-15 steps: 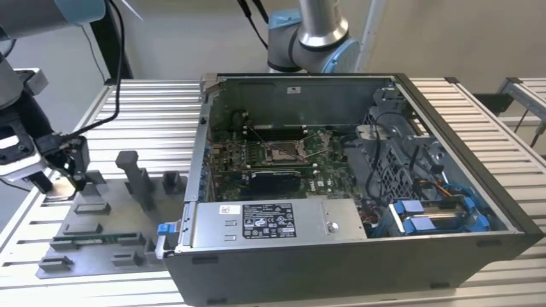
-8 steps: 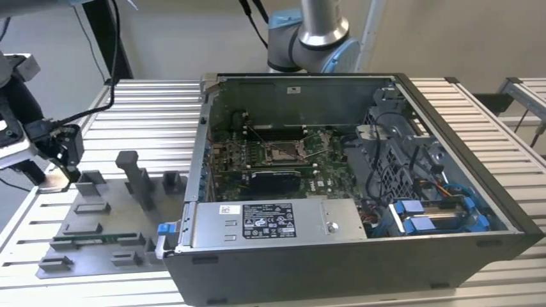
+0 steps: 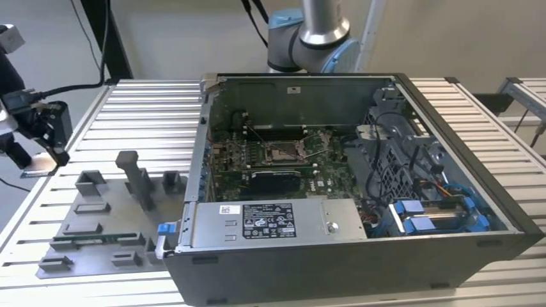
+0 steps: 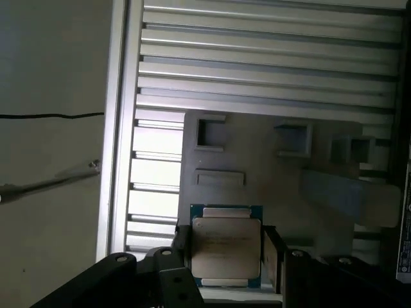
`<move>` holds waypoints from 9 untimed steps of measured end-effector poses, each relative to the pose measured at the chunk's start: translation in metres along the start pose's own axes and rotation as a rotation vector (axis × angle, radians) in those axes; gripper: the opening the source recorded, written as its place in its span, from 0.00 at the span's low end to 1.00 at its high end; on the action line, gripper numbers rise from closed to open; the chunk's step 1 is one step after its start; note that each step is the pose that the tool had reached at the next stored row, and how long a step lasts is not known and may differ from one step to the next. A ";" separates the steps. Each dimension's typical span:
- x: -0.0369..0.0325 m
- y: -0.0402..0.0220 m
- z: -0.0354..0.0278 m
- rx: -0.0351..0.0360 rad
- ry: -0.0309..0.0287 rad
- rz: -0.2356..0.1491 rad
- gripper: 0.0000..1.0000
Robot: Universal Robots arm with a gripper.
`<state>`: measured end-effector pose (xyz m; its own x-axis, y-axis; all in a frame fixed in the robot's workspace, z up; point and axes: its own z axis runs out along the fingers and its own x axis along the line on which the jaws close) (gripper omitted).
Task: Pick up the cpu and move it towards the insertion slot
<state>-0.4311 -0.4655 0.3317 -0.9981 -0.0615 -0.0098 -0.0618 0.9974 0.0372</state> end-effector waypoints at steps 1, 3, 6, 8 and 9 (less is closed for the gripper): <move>-0.0001 0.0002 -0.0038 0.0000 -0.0001 0.000 0.00; -0.0001 0.0004 -0.0109 0.0003 -0.0001 0.000 0.00; -0.0003 0.0008 -0.0210 0.0010 -0.0001 0.000 0.00; -0.0004 0.0010 -0.0274 0.0019 0.0001 0.000 0.00; -0.0004 0.0011 -0.0302 0.0025 0.0000 0.000 0.00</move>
<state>-0.4310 -0.4655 0.3620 -0.9980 -0.0618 -0.0098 -0.0621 0.9975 0.0347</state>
